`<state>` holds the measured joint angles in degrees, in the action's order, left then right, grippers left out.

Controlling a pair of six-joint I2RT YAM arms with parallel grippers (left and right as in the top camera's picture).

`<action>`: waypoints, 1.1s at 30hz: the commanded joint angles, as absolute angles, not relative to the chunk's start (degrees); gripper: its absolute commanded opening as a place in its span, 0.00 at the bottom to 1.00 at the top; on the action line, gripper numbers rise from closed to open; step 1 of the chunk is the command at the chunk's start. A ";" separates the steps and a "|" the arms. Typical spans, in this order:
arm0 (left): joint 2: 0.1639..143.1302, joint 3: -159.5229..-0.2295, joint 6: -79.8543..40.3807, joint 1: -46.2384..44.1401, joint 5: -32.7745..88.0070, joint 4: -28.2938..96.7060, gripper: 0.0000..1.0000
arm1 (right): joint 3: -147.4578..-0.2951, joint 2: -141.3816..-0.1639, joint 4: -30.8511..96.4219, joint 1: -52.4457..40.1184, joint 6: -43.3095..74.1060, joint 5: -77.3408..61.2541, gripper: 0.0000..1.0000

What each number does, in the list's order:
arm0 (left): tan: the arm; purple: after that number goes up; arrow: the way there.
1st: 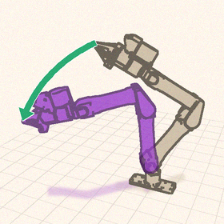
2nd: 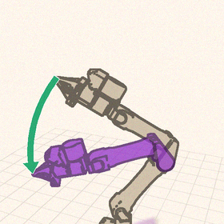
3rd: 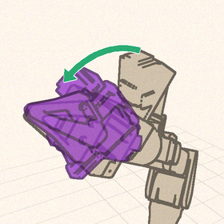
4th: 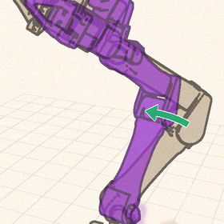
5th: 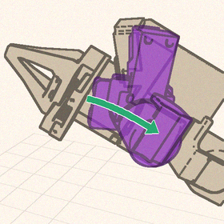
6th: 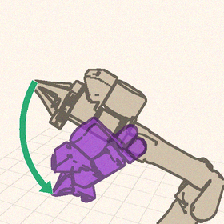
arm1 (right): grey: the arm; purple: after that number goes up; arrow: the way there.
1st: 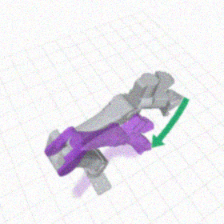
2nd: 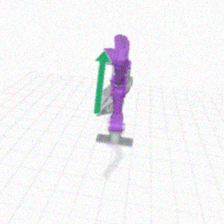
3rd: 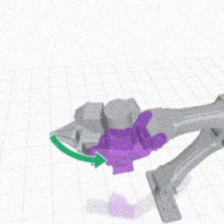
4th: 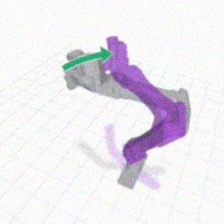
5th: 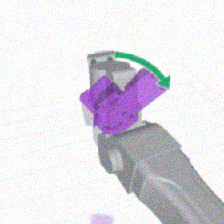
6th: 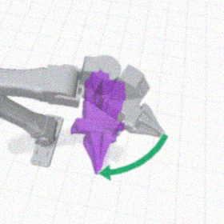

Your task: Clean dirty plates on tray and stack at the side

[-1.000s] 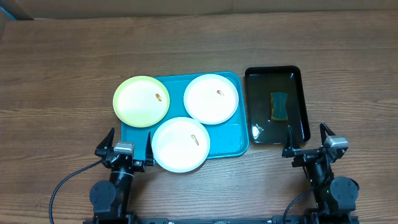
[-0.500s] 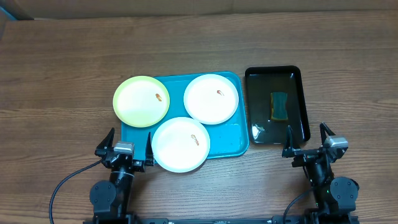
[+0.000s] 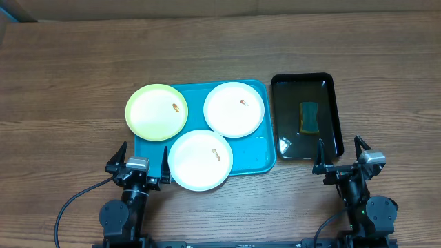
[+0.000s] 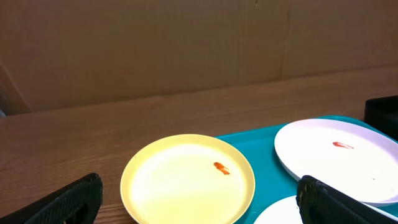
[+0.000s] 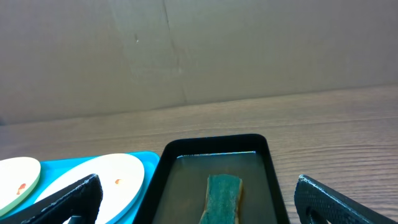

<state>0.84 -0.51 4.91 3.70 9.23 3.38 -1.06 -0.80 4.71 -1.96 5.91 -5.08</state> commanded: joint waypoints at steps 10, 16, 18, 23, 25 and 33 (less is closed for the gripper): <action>0.25 -0.51 2.13 3.22 19.62 -3.36 1.00 | -0.45 -0.19 4.43 -1.85 5.58 -4.60 1.00; 2.83 -11.53 -15.84 3.22 32.32 0.75 1.00 | -0.45 -0.19 4.43 -1.85 5.58 -4.60 1.00; 6.63 -18.59 -16.75 3.22 34.98 5.93 1.00 | -0.47 -0.19 4.43 -1.85 5.58 -4.60 1.00; 24.99 -43.77 -11.11 3.22 41.50 27.24 1.00 | -0.45 -0.19 4.43 -1.85 5.58 -4.60 1.00; 34.83 -55.79 -8.01 3.03 44.34 40.32 1.00 | -0.45 -0.19 4.43 -1.85 5.58 -4.60 1.00; 67.79 -91.31 -1.65 0.62 40.01 76.60 1.00 | -0.45 -0.19 4.43 -1.85 5.58 -4.60 1.00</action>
